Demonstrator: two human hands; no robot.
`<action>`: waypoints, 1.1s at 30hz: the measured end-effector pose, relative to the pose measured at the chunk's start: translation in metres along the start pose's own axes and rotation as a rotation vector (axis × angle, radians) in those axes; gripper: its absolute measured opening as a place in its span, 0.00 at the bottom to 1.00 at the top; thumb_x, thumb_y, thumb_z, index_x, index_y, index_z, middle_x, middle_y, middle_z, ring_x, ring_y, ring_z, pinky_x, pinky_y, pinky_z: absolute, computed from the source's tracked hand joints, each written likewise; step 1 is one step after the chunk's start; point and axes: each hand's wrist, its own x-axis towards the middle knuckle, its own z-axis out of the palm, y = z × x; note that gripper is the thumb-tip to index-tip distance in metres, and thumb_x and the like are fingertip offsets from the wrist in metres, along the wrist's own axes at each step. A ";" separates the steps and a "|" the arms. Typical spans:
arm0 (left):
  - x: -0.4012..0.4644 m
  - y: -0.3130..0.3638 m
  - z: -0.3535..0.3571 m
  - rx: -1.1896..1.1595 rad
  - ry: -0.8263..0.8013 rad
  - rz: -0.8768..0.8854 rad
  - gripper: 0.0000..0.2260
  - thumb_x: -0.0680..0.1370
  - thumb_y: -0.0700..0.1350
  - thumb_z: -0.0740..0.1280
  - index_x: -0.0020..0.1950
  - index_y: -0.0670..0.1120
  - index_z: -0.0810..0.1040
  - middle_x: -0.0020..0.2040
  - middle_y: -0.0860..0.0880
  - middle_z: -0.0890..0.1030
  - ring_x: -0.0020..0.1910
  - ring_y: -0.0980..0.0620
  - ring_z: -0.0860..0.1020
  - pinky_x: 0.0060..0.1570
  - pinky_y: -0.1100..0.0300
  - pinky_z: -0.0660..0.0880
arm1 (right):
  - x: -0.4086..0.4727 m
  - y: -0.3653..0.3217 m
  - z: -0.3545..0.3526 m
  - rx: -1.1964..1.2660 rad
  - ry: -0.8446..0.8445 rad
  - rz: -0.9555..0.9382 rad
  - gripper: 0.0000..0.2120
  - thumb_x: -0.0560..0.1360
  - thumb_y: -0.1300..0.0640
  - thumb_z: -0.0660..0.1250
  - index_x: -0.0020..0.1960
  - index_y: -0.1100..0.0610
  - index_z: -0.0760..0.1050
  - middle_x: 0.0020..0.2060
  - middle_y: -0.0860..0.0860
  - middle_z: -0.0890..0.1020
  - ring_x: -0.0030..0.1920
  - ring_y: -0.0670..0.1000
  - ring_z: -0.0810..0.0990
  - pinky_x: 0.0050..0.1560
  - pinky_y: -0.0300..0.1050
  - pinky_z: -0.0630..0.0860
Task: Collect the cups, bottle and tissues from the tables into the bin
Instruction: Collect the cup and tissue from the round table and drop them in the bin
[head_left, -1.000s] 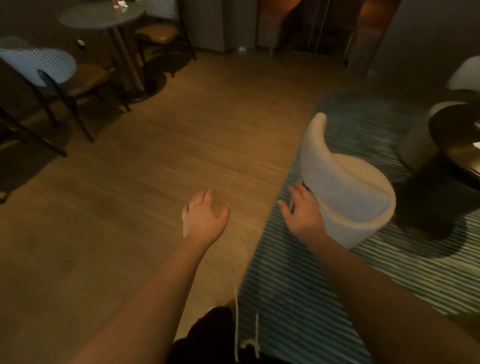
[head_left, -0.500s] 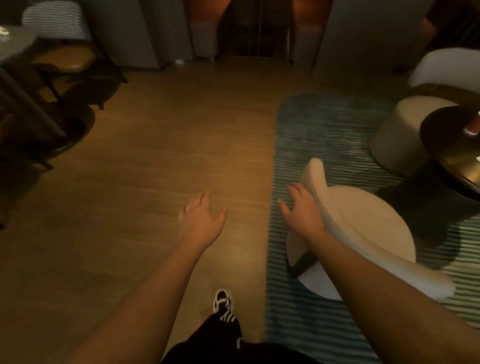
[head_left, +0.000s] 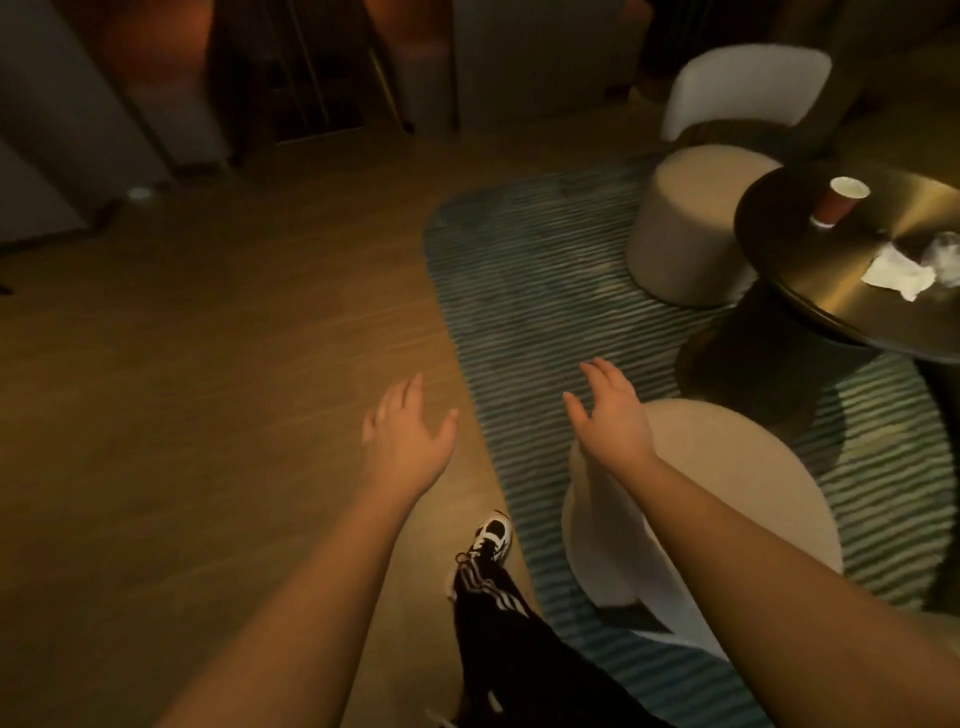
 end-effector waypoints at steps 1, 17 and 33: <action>0.031 0.003 0.003 0.001 -0.011 0.028 0.31 0.78 0.62 0.55 0.77 0.48 0.56 0.76 0.48 0.60 0.75 0.49 0.57 0.72 0.46 0.54 | 0.024 0.002 0.003 0.007 0.011 0.018 0.26 0.79 0.50 0.60 0.73 0.59 0.62 0.75 0.55 0.61 0.75 0.53 0.57 0.74 0.48 0.56; 0.398 0.199 0.058 0.008 -0.325 0.521 0.32 0.78 0.62 0.54 0.77 0.47 0.54 0.76 0.48 0.60 0.74 0.48 0.57 0.71 0.46 0.54 | 0.274 0.088 -0.090 0.101 0.295 0.549 0.27 0.78 0.47 0.60 0.74 0.55 0.61 0.75 0.52 0.60 0.75 0.52 0.58 0.73 0.48 0.57; 0.622 0.471 0.161 0.061 -0.527 1.111 0.32 0.76 0.62 0.58 0.76 0.48 0.57 0.74 0.47 0.63 0.73 0.49 0.60 0.69 0.49 0.59 | 0.434 0.185 -0.156 0.148 0.723 1.162 0.26 0.76 0.47 0.63 0.72 0.53 0.64 0.73 0.52 0.64 0.73 0.53 0.63 0.72 0.53 0.63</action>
